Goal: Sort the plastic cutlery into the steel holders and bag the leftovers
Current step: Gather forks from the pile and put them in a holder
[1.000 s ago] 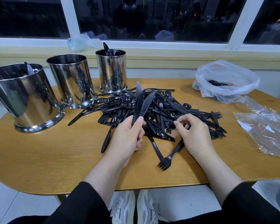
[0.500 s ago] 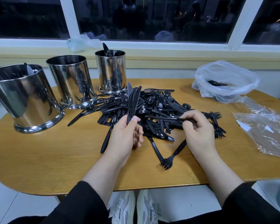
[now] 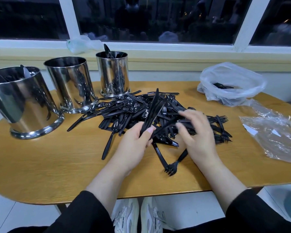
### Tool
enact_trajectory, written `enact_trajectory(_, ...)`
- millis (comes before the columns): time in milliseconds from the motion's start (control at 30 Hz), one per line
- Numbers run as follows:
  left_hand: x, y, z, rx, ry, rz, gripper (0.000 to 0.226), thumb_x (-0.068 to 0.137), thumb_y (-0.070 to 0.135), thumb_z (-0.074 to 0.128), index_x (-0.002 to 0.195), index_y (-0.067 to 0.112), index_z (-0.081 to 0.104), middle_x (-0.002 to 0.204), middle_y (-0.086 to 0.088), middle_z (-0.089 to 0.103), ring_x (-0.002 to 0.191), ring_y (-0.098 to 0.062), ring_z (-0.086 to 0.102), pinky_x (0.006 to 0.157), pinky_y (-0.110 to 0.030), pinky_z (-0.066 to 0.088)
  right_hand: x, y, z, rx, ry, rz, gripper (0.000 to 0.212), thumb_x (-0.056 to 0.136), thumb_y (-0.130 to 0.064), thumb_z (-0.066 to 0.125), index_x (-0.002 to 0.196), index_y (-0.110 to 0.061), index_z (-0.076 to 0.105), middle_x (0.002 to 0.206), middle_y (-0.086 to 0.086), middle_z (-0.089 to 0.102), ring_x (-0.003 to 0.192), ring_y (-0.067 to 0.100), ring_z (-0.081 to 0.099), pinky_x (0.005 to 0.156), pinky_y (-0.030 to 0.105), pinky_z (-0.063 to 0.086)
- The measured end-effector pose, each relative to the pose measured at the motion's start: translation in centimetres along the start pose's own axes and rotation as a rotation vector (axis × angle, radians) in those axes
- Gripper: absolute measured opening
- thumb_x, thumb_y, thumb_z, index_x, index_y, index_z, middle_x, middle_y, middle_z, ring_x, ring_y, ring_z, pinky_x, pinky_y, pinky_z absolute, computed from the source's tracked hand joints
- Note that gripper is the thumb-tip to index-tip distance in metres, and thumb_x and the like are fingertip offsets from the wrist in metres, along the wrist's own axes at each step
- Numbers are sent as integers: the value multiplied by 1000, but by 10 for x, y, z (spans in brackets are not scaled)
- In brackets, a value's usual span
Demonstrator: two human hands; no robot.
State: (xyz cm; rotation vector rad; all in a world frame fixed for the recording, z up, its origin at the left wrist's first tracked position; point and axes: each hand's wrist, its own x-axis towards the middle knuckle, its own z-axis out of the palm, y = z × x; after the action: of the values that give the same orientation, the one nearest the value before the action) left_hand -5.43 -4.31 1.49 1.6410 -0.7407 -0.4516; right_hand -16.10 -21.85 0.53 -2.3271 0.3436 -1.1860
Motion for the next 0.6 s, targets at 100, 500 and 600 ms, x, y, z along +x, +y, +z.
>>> enact_trajectory(100, 2, -1, -2, -143, 57, -37, 22, 108, 34, 49, 109, 19, 65, 71, -3, 40, 52, -11, 34, 54, -8, 42, 3, 3, -8, 88, 302, 247, 17, 101, -17, 56, 113, -23, 67, 108, -9, 62, 104, 14, 59, 94, 37, 50)
enact_trajectory(500, 4, -7, -3, -188, 33, -24, 7, 108, 32, 49, 113, 34, 54, 78, -5, 39, 59, -13, 31, 57, -32, 32, 5, 22, -8, -351, -56, 439, 28, 96, -21, 53, 117, -21, 72, 121, -3, 64, 116, 21, 51, 102, 46, 38)
enact_trajectory(600, 5, -7, -3, -220, 26, -28, 9, 108, 32, 49, 115, 34, 54, 81, -7, 40, 59, -13, 30, 57, -33, 29, 3, 26, -5, -580, -204, 443, 33, 97, -25, 53, 125, -24, 69, 126, -2, 61, 117, 24, 47, 95, 44, 33)
